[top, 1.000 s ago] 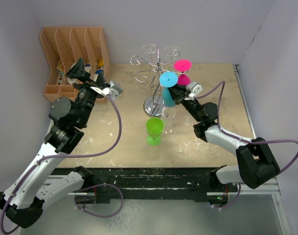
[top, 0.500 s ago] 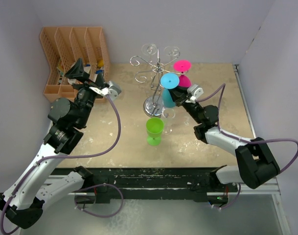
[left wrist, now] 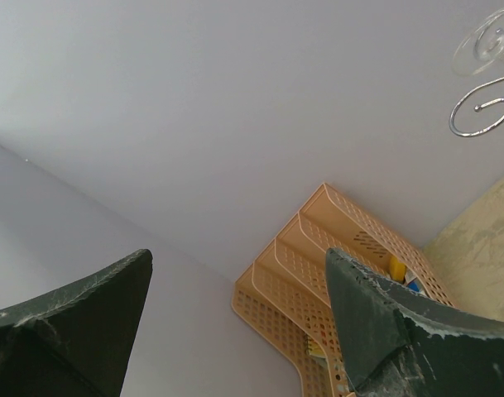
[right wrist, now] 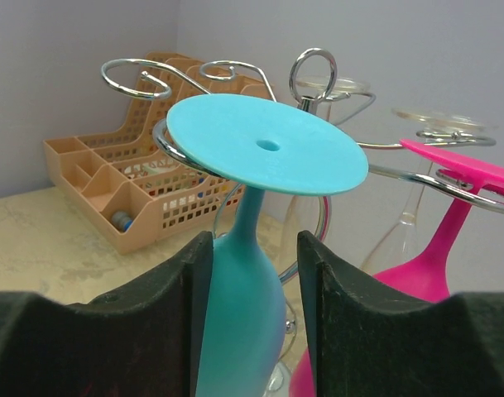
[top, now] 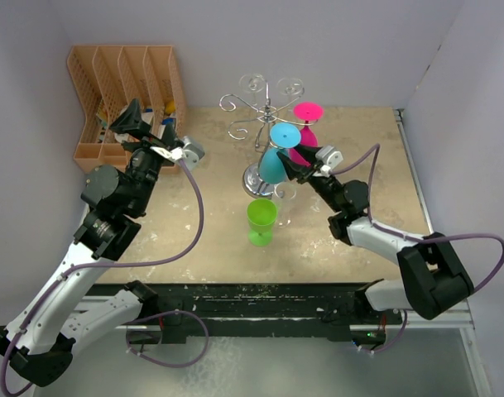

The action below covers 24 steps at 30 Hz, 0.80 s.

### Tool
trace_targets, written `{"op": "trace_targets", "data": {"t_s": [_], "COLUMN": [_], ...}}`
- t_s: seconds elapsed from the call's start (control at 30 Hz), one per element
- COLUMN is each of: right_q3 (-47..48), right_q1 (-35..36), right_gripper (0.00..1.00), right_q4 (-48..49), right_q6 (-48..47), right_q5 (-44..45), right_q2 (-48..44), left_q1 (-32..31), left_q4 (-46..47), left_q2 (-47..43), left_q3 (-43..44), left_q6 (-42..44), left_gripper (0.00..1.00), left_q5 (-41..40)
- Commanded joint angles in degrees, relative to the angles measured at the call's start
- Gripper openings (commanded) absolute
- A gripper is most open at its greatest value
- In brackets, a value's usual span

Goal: Place the wine glass upside down on the wine glass rack

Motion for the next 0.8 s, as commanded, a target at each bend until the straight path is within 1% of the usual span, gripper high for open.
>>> {"op": "trace_targets", "data": {"t_s": [0.0,0.03,0.07,0.13,0.23,0.27,0.33,0.4,0.43,0.47,0.5,0.67,0.77], "right_q3": [-0.81,-1.0,-1.18,-1.62,-1.95,-2.07,-2.23,-2.48,-2.68,-2.93,-3.27,-5.81,-7.2], "right_q1": [-0.12,-0.12,-0.12,-0.12,-0.09,-0.11,-0.12,-0.1,-0.11,-0.12,-0.12,-0.03,-0.03], "right_gripper": [0.49,0.49,0.52,0.63,0.66,0.66,0.71,0.74,0.8,0.87,0.9,0.91,0.92], "right_q4": [2.5,2.32,2.14,1.69,0.39,-0.12,-0.96,-2.05,-2.6,-3.18,-4.13,-8.52,-13.07], "right_q6": [-0.22,-0.26,-0.33,-0.33,-0.3,-0.09,0.29,0.78,1.02,1.19,1.31,1.82,2.3], "right_q5": [1.59,1.85,2.12,2.49,2.71,2.65,2.48,2.03,1.77,1.61,1.45,1.45,1.95], "right_q2": [-2.98,-3.45,-3.97,-5.25,-7.46,-8.21,-9.62,-11.27,-12.14,-13.1,-14.17,-20.32,-25.19], "left_q1": [0.47,0.52,0.48,0.57,0.64,0.63,0.6,0.64,0.63,0.6,0.67,0.56,0.56], "left_q4": [0.68,0.53,0.37,-0.12,-1.92,-3.61,-7.58,-12.74,-16.41,-19.23,-22.29,-35.23,-42.87], "left_q2": [-0.9,-0.82,-0.81,-0.88,-0.75,-0.78,-0.59,-0.51,-0.46,-0.14,0.08,0.8,0.62], "left_q3": [0.29,0.39,0.43,0.77,1.7,2.45,3.94,5.78,6.76,7.9,8.96,12.7,12.74], "left_q6": [-1.4,-1.53,-1.65,-1.91,-2.83,-3.57,-6.02,-8.66,-9.99,-11.19,-12.26,-16.06,-15.97], "left_gripper": [0.88,0.88,0.88,0.88,0.88,0.88,0.88,0.89,0.89,0.89,0.89,0.91,0.94], "left_q5": [0.43,0.44,0.45,0.49,0.94,1.69,3.3,5.98,8.29,10.43,12.45,25.24,34.46]}}
